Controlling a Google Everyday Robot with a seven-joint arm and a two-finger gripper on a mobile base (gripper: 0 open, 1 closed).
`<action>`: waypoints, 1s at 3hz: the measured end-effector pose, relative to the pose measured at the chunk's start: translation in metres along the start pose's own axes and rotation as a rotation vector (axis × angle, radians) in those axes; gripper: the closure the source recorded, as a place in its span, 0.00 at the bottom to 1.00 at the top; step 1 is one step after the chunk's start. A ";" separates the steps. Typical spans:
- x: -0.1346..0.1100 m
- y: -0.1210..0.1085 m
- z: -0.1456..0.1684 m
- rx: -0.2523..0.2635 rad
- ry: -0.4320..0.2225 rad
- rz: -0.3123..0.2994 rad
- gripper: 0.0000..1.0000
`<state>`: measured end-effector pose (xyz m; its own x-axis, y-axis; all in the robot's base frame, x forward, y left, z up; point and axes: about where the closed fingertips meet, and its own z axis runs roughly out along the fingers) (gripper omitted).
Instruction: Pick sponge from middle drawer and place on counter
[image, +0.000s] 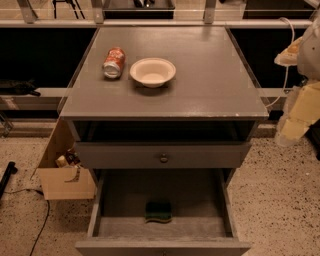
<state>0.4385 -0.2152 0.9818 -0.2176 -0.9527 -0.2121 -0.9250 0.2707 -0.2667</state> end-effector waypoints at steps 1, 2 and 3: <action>-0.001 0.000 0.001 0.001 -0.015 0.008 0.00; -0.009 0.003 0.022 -0.029 -0.162 0.109 0.00; -0.030 0.026 0.060 -0.104 -0.313 0.204 0.00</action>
Offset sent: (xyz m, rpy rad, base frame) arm 0.0207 0.0269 -0.0504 0.5016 0.0195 -0.1387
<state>0.4392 -0.1716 0.9250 -0.3103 -0.7881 -0.5316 -0.9026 0.4197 -0.0955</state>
